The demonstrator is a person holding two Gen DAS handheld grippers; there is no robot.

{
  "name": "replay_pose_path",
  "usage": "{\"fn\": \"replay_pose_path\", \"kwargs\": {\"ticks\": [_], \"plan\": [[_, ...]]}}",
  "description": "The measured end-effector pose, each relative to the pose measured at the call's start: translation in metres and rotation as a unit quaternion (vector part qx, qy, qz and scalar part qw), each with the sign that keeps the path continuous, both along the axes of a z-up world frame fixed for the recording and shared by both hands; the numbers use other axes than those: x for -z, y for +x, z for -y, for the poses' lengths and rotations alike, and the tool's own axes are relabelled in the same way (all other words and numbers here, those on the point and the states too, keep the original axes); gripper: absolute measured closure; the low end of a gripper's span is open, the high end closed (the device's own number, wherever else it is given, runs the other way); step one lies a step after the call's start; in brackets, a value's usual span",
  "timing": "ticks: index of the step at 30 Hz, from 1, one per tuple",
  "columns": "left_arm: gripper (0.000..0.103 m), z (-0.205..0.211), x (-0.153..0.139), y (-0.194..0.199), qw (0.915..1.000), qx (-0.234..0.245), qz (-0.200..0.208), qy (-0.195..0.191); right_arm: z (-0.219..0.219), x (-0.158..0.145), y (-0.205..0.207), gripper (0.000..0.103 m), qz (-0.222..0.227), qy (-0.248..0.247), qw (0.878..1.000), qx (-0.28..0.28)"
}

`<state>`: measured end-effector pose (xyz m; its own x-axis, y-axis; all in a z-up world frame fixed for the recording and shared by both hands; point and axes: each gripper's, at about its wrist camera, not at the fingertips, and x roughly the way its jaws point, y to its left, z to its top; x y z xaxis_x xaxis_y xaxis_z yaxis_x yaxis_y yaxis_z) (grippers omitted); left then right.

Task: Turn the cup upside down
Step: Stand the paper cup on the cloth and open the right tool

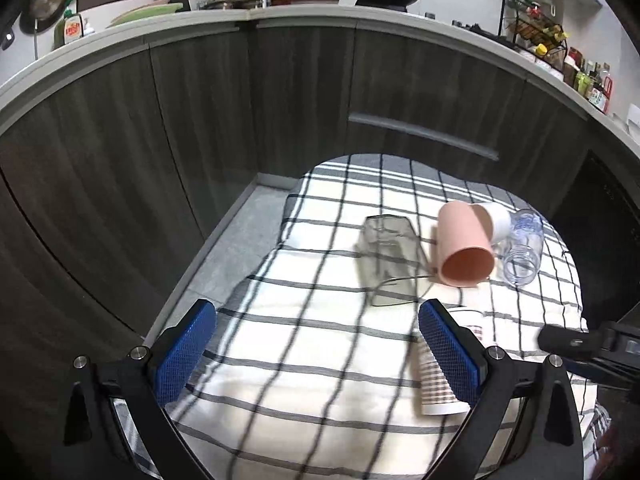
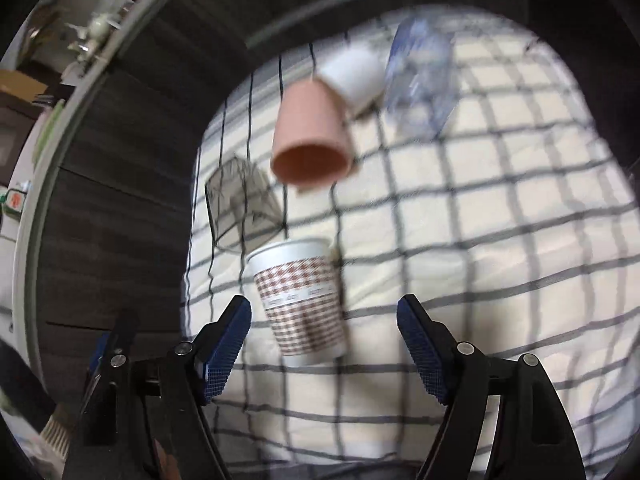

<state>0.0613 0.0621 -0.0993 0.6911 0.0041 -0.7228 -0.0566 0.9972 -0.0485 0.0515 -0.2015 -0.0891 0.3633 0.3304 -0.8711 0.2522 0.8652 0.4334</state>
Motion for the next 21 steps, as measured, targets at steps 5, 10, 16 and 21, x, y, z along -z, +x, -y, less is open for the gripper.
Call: {"fn": "replay_pose_path", "kwargs": {"ticks": [5, 10, 16, 21], "plan": [[0.0, 0.024, 0.018, -0.013, 0.9993, 0.01, 0.026, -0.025, 0.024, -0.026, -0.031, 0.027, 0.063, -0.072, 0.995, 0.007], [0.0, 0.049, 0.042, -0.025, 0.9985, 0.024, 0.047, -0.012, 0.043, -0.032, -0.056, 0.027, 0.088, -0.124, 0.988, 0.016], [0.0, 0.073, 0.048, -0.037, 0.9949, 0.061, 0.08, -0.01, 0.065, -0.015, -0.077, 0.027, 0.067, -0.123, 0.989, 0.036], [0.0, 0.09, 0.058, -0.038, 0.9936, 0.073, 0.085, 0.001, 0.073, -0.001, -0.085, 0.027, 0.05, -0.105, 0.992, 0.057]]}}
